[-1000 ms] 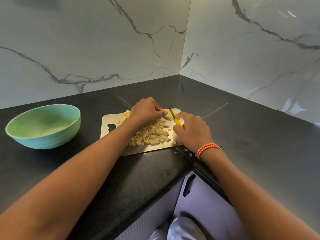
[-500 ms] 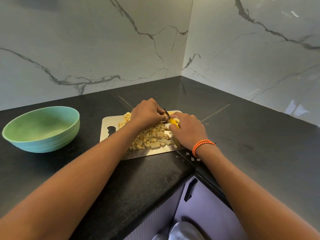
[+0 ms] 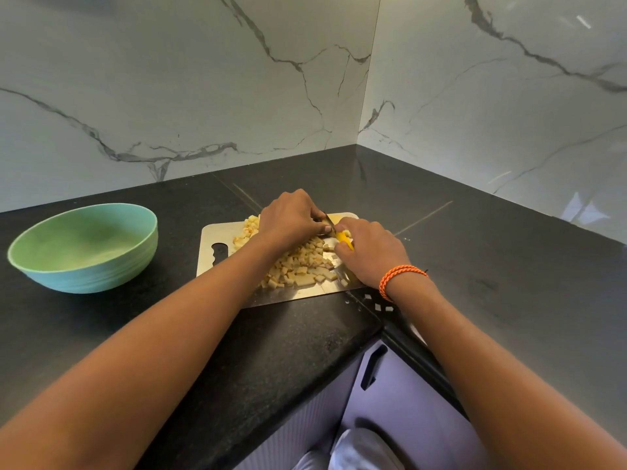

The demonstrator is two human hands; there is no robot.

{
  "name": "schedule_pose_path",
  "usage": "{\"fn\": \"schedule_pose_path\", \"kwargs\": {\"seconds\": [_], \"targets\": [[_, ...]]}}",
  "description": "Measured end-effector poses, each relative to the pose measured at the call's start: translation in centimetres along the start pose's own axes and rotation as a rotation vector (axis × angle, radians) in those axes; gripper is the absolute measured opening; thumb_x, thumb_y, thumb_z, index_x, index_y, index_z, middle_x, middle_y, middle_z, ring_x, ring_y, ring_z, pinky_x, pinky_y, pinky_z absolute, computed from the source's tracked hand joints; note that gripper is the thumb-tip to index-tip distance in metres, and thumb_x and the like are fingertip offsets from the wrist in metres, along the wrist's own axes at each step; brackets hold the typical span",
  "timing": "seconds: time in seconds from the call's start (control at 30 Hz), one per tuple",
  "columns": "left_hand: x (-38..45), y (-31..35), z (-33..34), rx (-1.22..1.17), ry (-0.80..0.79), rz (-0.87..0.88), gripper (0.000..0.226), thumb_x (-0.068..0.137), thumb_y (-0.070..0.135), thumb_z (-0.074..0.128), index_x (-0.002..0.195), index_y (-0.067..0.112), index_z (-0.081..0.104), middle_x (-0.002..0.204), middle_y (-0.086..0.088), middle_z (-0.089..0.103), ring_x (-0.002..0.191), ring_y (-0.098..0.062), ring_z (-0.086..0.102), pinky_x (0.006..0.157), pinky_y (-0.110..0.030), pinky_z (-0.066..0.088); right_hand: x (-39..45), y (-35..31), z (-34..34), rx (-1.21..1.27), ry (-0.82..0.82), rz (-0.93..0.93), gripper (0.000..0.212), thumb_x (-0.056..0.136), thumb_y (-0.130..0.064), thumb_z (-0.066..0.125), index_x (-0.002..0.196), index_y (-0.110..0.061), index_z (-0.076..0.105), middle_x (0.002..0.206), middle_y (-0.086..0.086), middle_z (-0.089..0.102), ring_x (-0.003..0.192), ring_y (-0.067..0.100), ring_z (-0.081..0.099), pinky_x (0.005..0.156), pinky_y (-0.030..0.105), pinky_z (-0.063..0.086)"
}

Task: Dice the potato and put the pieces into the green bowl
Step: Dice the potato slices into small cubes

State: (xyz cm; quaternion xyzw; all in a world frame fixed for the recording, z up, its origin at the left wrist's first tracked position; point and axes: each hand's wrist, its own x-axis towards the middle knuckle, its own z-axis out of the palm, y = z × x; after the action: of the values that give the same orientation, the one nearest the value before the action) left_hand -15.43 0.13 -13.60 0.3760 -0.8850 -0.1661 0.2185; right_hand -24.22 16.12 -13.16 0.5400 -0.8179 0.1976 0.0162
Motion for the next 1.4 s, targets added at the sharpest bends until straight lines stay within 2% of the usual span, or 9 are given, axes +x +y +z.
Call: {"fn": "schedule_pose_path", "kwargs": {"seconds": [0.07,0.2,0.33,0.63,0.87,1.03,1.17,1.3,1.4], "targets": [[-0.1,0.2,-0.1,0.007,0.004,-0.003,0.032,0.088,0.049,0.081,0.113,0.029,0.081,0.088,0.014,0.076,0.071,-0.008,0.060,0.055,-0.024,0.040,-0.5,0.0,-0.1,-0.003,-0.019,0.006,0.036,0.099,-0.037,0.051,0.134,-0.031,0.056,0.119,0.007,0.065,0.102,0.029,0.062,0.082,0.041,0.051],[-0.4,0.3,-0.2,0.002,-0.005,-0.020,0.030,0.089,0.047,0.081,0.113,0.029,0.082,0.077,0.018,0.069,0.068,-0.008,0.059,0.054,-0.025,0.039,-2.0,0.4,-0.3,0.028,-0.022,0.020,0.037,0.098,-0.038,0.052,0.134,-0.036,0.055,0.110,0.003,0.065,0.094,0.026,0.062,0.082,0.042,0.054],[-0.3,0.3,-0.2,0.016,0.010,-0.016,0.034,0.087,0.049,0.082,0.114,0.028,0.082,0.091,0.013,0.077,0.069,-0.007,0.059,0.054,-0.025,0.039,-3.9,0.9,-1.0,-0.009,-0.015,0.025,0.039,0.097,-0.039,0.052,0.136,-0.036,0.054,0.097,0.000,0.062,0.088,0.025,0.060,0.076,0.039,0.051],[-0.5,0.4,-0.1,0.043,0.010,0.016,0.038,0.089,0.046,0.081,0.121,0.025,0.079,0.100,0.008,0.079,0.068,-0.008,0.058,0.054,-0.023,0.038,-5.6,1.7,-2.0,0.008,-0.020,0.024,0.036,0.098,-0.042,0.052,0.134,-0.036,0.053,0.093,0.000,0.061,0.084,0.021,0.061,0.082,0.044,0.057],[-0.3,-0.4,-0.9,-0.024,-0.063,0.041,0.033,0.088,0.042,0.083,0.118,0.029,0.080,0.111,0.010,0.079,0.081,-0.008,0.065,0.062,-0.024,0.047,-4.3,1.5,-1.2,0.098,0.033,0.028,0.037,0.094,-0.044,0.054,0.131,-0.037,0.057,0.087,0.000,0.064,0.075,0.019,0.061,0.077,0.044,0.059],[0.1,-0.9,-0.9,-0.107,-0.023,0.010,0.021,0.087,0.034,0.085,0.105,0.024,0.084,0.093,0.011,0.080,0.079,-0.007,0.069,0.065,-0.023,0.052,-3.0,1.2,-1.1,0.111,-0.001,0.011,0.039,0.093,-0.044,0.055,0.131,-0.037,0.059,0.098,0.001,0.065,0.085,0.021,0.063,0.083,0.046,0.058],[-0.1,-0.9,-0.7,-0.099,-0.011,0.007,0.018,0.087,0.036,0.085,0.102,0.024,0.085,0.089,0.011,0.079,0.076,-0.007,0.069,0.068,-0.026,0.057,-2.1,1.2,-1.3,0.131,0.036,0.021,0.038,0.092,-0.043,0.058,0.130,-0.036,0.061,0.105,0.001,0.067,0.094,0.022,0.064,0.087,0.045,0.056],[-0.1,-0.9,-0.7,-0.093,0.001,0.010,0.018,0.087,0.036,0.085,0.101,0.024,0.085,0.087,0.011,0.079,0.076,-0.007,0.069,0.073,-0.030,0.061,-1.3,0.7,-0.7,0.149,0.096,0.009,0.039,0.093,-0.041,0.058,0.131,-0.033,0.061,0.078,-0.004,0.060,0.070,0.017,0.055,0.076,0.042,0.058],[-0.2,-0.7,-0.7,-0.081,0.020,0.019,0.017,0.088,0.034,0.085,0.101,0.024,0.085,0.086,0.010,0.077,0.076,-0.008,0.069,0.073,-0.030,0.061,-0.8,0.2,-0.1,0.130,0.100,0.002,0.040,0.095,-0.040,0.056,0.134,-0.033,0.059,0.084,0.001,0.065,0.072,0.020,0.059,0.074,0.042,0.059]]}}
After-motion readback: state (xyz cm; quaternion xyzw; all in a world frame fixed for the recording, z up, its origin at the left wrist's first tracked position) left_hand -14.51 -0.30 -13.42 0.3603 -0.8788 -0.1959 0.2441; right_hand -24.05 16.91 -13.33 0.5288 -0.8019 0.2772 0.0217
